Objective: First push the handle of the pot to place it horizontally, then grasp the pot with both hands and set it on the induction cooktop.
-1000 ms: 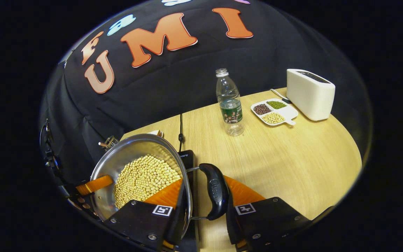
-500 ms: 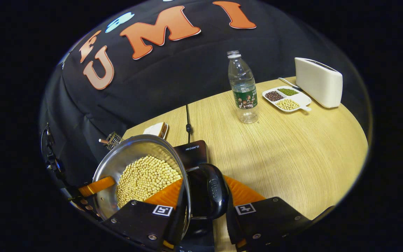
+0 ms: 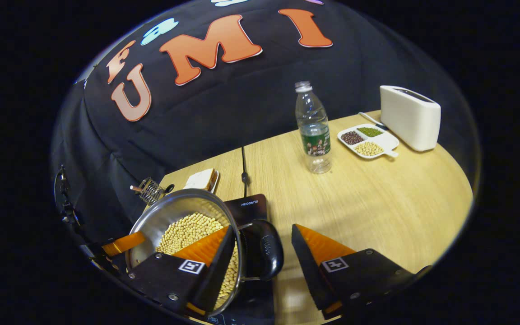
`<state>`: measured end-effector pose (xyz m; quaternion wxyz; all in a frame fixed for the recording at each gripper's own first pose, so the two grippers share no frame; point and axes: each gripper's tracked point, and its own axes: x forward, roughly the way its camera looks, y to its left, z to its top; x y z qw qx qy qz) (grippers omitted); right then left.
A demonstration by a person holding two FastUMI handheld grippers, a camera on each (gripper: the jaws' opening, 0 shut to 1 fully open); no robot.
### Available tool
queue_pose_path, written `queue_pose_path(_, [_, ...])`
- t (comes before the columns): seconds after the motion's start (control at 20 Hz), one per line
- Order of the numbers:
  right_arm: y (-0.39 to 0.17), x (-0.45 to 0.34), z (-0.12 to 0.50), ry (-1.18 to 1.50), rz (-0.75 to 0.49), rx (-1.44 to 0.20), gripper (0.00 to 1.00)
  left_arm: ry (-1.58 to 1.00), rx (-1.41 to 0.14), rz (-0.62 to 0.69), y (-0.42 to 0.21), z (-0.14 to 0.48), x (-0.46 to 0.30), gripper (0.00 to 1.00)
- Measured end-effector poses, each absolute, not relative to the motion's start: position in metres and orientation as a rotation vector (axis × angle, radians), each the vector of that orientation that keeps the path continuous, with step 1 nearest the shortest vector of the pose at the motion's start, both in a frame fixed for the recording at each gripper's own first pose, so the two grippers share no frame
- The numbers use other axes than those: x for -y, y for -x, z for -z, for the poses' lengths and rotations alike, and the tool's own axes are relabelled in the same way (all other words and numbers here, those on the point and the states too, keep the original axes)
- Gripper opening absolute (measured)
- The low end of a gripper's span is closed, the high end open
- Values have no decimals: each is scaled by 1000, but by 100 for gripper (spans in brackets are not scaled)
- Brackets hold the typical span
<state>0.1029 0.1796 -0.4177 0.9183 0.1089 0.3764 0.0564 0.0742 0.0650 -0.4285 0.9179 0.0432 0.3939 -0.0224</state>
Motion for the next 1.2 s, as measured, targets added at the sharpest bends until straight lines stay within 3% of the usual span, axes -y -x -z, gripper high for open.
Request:
queue_pose_path(0.05, [-102,-173,408,-207,-110,-750,80,-127,-751,25,-80,408,-68,75])
queue_pose_path(0.1, [-101,-163,397,-185,-96,-723,94,-156,-690,11,-85,387,-68,76])
queue_pose_path(0.25, [-97,-135,357,-143,-72,-626,95,-161,-574,-14,-81,326,-55,93])
queue_pose_path(0.35, [-90,-115,325,-145,-70,-564,95,-140,-494,-28,-82,283,-45,99])
queue_pose_path(0.7, [-49,-17,203,-127,25,-298,95,-93,-223,-16,-46,144,15,97])
queue_pose_path(1.0, [-14,11,122,-75,4,-144,95,-64,-60,40,-18,58,88,99])
queue_pose_path(1.2, [0,24,86,-59,0,-72,95,-60,19,132,2,21,143,94])
